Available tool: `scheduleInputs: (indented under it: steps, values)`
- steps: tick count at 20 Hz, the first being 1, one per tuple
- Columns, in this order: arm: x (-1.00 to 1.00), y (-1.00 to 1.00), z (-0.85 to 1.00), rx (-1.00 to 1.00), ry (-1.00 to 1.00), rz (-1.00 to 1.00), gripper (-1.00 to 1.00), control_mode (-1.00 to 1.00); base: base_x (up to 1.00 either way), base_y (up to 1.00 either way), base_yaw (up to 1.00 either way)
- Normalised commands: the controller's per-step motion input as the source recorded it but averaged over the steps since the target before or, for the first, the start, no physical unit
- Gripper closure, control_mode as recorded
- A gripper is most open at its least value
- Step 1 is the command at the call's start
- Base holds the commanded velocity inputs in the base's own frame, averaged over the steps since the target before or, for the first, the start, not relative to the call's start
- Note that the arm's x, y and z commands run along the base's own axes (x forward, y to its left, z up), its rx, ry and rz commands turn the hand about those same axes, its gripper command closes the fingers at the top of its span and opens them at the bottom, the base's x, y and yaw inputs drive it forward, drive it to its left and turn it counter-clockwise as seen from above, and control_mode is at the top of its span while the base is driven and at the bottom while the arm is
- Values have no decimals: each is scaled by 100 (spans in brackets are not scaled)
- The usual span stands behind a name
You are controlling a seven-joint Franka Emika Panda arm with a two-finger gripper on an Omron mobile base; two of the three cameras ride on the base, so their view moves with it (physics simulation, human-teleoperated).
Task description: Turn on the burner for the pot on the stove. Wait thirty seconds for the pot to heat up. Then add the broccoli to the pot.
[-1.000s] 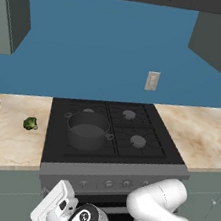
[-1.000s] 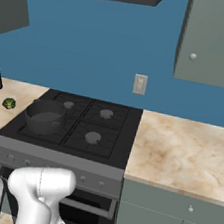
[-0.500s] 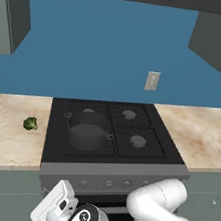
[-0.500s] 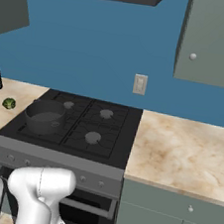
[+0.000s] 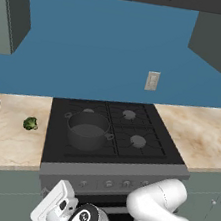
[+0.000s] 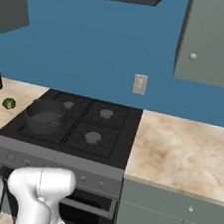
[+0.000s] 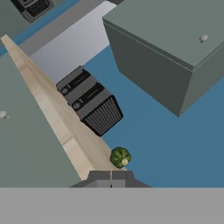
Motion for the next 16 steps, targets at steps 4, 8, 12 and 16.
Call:
scheduleInputs:
  steps: [4,8,12,16]
  values:
    - [0,0,0,0,0,0,100,-100,0,0,0]
    - [0,0,0,0,0,0,100,-100,0,0,0]
    - [0,0,0,0,0,0,100,-100,0,0,0]
    - [0,0,0,0,0,0,100,-100,0,0,0]
